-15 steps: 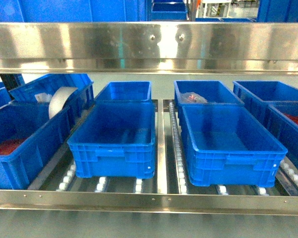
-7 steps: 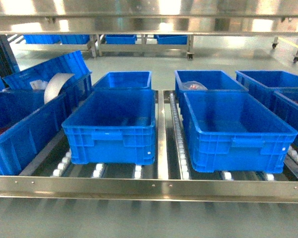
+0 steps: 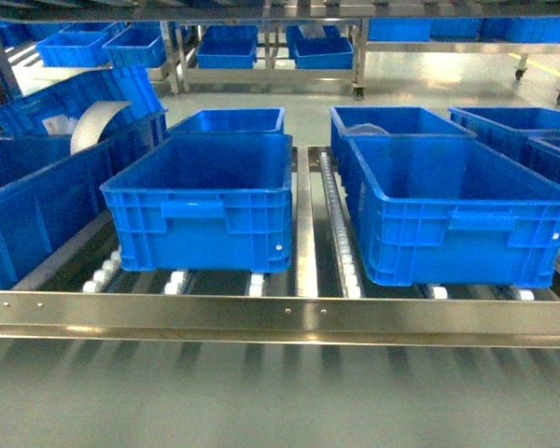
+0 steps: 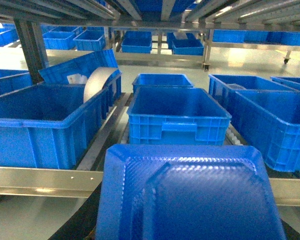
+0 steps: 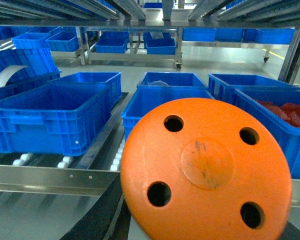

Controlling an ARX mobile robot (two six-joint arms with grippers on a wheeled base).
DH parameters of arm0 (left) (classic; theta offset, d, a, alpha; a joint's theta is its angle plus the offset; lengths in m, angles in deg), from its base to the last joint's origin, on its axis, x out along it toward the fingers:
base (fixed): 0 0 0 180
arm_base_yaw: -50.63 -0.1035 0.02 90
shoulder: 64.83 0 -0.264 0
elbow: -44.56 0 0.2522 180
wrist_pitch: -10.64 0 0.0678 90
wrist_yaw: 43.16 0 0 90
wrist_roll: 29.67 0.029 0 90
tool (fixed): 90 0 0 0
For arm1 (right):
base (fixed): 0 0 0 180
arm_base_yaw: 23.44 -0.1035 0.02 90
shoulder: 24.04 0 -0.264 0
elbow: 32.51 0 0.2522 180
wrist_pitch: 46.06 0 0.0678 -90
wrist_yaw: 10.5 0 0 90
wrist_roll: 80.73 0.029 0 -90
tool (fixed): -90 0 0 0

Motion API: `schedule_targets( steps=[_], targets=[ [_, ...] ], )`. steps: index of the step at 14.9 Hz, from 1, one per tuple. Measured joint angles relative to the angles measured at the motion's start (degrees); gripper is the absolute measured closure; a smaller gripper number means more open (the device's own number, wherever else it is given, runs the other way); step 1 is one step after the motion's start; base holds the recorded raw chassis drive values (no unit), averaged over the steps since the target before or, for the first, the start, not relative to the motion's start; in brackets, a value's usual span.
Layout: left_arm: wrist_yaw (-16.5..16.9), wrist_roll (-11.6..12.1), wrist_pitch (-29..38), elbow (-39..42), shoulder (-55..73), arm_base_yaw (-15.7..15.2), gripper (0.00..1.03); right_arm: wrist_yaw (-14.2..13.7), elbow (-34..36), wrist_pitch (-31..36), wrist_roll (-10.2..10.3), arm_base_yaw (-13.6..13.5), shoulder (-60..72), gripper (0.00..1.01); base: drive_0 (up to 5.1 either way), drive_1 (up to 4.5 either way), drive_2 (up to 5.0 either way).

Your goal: Sort blue parts and orange caps into right shelf containers

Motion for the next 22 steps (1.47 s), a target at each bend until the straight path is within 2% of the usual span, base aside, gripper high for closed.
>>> schedule_targets(
  steps=[19,22],
  targets=[
    [0.0,0.0,0.0,0.0,0.0,0.0,0.6,0.0,0.0,0.0,0.0,0.0,0.0,0.57,0.0,0.0,0.0],
    [0.0,0.0,0.0,0.0,0.0,0.0,0.6,0.0,0.0,0.0,0.0,0.0,0.0,0.57,0.0,4.27,-4.3]
  ],
)
